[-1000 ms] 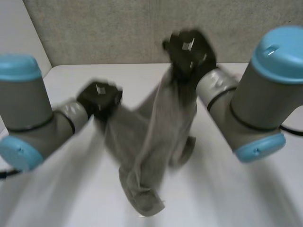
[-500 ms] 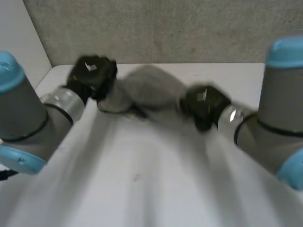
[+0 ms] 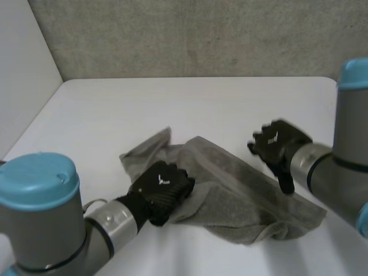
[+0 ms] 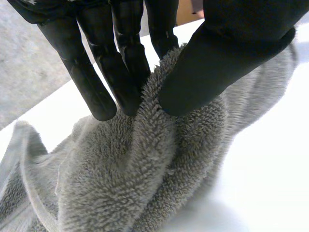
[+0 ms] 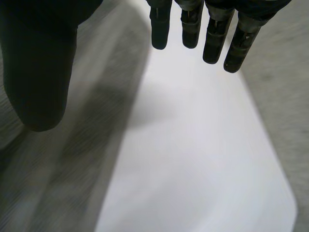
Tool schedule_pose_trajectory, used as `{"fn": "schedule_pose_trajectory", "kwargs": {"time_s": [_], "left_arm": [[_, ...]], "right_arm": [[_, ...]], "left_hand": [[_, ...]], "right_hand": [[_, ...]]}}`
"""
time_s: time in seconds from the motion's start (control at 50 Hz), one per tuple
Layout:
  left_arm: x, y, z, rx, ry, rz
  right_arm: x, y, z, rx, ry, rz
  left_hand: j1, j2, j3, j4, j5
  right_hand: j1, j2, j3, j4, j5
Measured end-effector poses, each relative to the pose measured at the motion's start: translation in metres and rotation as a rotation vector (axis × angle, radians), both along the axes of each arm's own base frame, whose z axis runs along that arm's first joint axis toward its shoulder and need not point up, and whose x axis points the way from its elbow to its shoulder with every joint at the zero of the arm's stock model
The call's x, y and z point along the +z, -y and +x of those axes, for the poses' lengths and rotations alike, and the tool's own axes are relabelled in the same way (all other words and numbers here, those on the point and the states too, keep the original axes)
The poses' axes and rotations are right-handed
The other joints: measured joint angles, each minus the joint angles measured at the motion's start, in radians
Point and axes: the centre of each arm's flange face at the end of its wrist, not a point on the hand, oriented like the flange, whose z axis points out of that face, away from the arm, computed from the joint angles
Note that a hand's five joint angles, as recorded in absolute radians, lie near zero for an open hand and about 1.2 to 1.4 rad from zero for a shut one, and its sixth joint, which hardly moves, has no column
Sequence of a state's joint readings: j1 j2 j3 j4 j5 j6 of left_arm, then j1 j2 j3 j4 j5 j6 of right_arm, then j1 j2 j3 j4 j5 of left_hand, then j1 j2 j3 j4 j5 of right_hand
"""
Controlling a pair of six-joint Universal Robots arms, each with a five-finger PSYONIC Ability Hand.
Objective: Fold the towel.
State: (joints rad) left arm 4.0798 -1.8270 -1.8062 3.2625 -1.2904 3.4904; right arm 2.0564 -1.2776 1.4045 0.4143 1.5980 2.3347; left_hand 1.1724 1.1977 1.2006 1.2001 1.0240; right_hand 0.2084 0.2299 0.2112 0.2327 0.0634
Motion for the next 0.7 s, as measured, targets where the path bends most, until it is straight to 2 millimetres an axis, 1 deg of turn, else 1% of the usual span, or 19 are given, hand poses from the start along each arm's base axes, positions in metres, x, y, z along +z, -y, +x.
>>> {"fn": "schedule_pose_trajectory", "kwargs": {"time_s": [0.04, 0.1, 0.12, 0.16, 0.24, 0.26, 0.28, 0.32, 0.34, 0.36, 0.38, 0.42, 0.5, 0.52, 0.54, 0.56, 0.62, 0.64, 0.7], "left_arm": [[0.0, -0.011, 0.004, -0.009, 0.014, 0.016], [0.003, -0.019, 0.01, -0.012, 0.023, 0.028], [0.004, -0.021, 0.011, -0.012, 0.025, 0.03], [0.008, -0.025, 0.014, -0.009, 0.023, 0.027], [0.018, -0.028, 0.02, 0.002, 0.012, 0.011], [0.021, -0.027, 0.021, 0.008, 0.006, 0.002], [0.028, -0.024, 0.024, 0.028, -0.007, -0.019], [0.031, -0.022, 0.026, 0.037, -0.012, -0.027], [0.043, -0.01, 0.035, 0.096, -0.036, -0.07], [0.047, -0.004, 0.039, 0.124, -0.043, -0.085], [0.047, -0.004, 0.039, 0.124, -0.043, -0.085], [0.055, 0.014, 0.051, 0.2, -0.057, -0.117], [0.061, 0.039, 0.067, 0.289, -0.066, -0.142], [0.061, 0.039, 0.067, 0.289, -0.066, -0.142], [0.062, 0.05, 0.074, 0.318, -0.071, -0.149], [0.062, 0.056, 0.076, 0.327, -0.073, -0.15], [0.06, 0.067, 0.079, 0.329, -0.077, -0.145], [0.056, 0.076, 0.08, 0.316, -0.082, -0.135], [0.049, 0.087, 0.079, 0.289, -0.088, -0.115]], "right_arm": [[0.015, 0.009, 0.005, -0.023, 0.099, -0.04], [0.024, 0.017, 0.012, -0.017, 0.195, -0.043], [0.026, 0.019, 0.016, -0.007, 0.232, -0.033], [0.025, 0.024, 0.024, 0.017, 0.295, -0.001], [0.017, 0.032, 0.039, 0.062, 0.391, 0.077], [0.014, 0.034, 0.043, 0.07, 0.411, 0.099], [0.008, 0.038, 0.05, 0.08, 0.437, 0.131], [0.006, 0.039, 0.052, 0.083, 0.444, 0.142], [-0.005, 0.043, 0.063, 0.096, 0.469, 0.185], [-0.009, 0.043, 0.066, 0.102, 0.474, 0.197], [-0.009, 0.043, 0.066, 0.102, 0.474, 0.197], [-0.021, 0.043, 0.078, 0.122, 0.476, 0.228], [-0.033, 0.04, 0.087, 0.146, 0.462, 0.254], [-0.033, 0.04, 0.087, 0.146, 0.462, 0.254], [-0.039, 0.035, 0.092, 0.171, 0.451, 0.267], [-0.041, 0.033, 0.094, 0.184, 0.447, 0.274], [-0.047, 0.028, 0.1, 0.218, 0.437, 0.29], [-0.052, 0.024, 0.103, 0.243, 0.43, 0.303], [-0.057, 0.021, 0.107, 0.266, 0.423, 0.317]], "left_hand": [[-0.004, -0.031, -0.034, -0.033, -0.025], [-0.128, -0.148, -0.15, -0.15, -0.137], [-0.128, -0.148, -0.15, -0.15, -0.137], [-0.287, -0.317, -0.319, -0.306, -0.303], [-0.454, -0.481, -0.482, -0.48, -0.478], [-0.454, -0.481, -0.482, -0.48, -0.478], [-0.587, -0.608, -0.605, -0.606, -0.605], [-0.587, -0.608, -0.605, -0.606, -0.605], [-0.682, -0.709, -0.711, -0.714, -0.711], [-0.685, -0.714, -0.713, -0.716, -0.715], [-0.685, -0.714, -0.713, -0.716, -0.715], [-0.712, -0.743, -0.745, -0.747, -0.746], [-0.726, -0.757, -0.759, -0.761, -0.761], [-0.726, -0.757, -0.759, -0.761, -0.761], [-0.726, -0.759, -0.759, -0.763, -0.763], [-0.726, -0.76, -0.76, -0.763, -0.764], [-0.726, -0.76, -0.763, -0.765, -0.764], [-0.726, -0.76, -0.763, -0.765, -0.765], [-0.726, -0.761, -0.763, -0.765, -0.765]], "right_hand": [[0.0, 0.0, 0.0, 0.0, 0.0], [0.0, 0.0, 0.0, 0.0, -0.001], [0.0, 0.0, 0.0, 0.0, -0.001], [0.0, 0.0, 0.0, 0.0, -0.001], [0.0, 0.0, 0.0, 0.0, -0.001], [0.0, 0.0, 0.0, 0.0, -0.001], [0.0, 0.0, 0.0, 0.0, -0.002], [0.0, 0.0, 0.0, 0.0, -0.002], [0.0, 0.0, 0.0, 0.0, -0.002], [0.0, 0.0, 0.0, 0.0, -0.002], [0.0, 0.0, 0.0, 0.0, -0.002], [0.0, 0.0, 0.0, 0.0, -0.002], [0.0, 0.001, 0.001, 0.0, -0.002], [0.0, 0.001, 0.001, 0.0, -0.002], [0.005, 0.003, 0.022, 0.005, 0.005], [0.009, 0.011, 0.037, 0.015, 0.019], [0.03, 0.049, 0.077, 0.052, 0.052], [0.06, 0.08, 0.109, 0.087, 0.076], [0.072, 0.086, 0.119, 0.098, 0.087]]}}
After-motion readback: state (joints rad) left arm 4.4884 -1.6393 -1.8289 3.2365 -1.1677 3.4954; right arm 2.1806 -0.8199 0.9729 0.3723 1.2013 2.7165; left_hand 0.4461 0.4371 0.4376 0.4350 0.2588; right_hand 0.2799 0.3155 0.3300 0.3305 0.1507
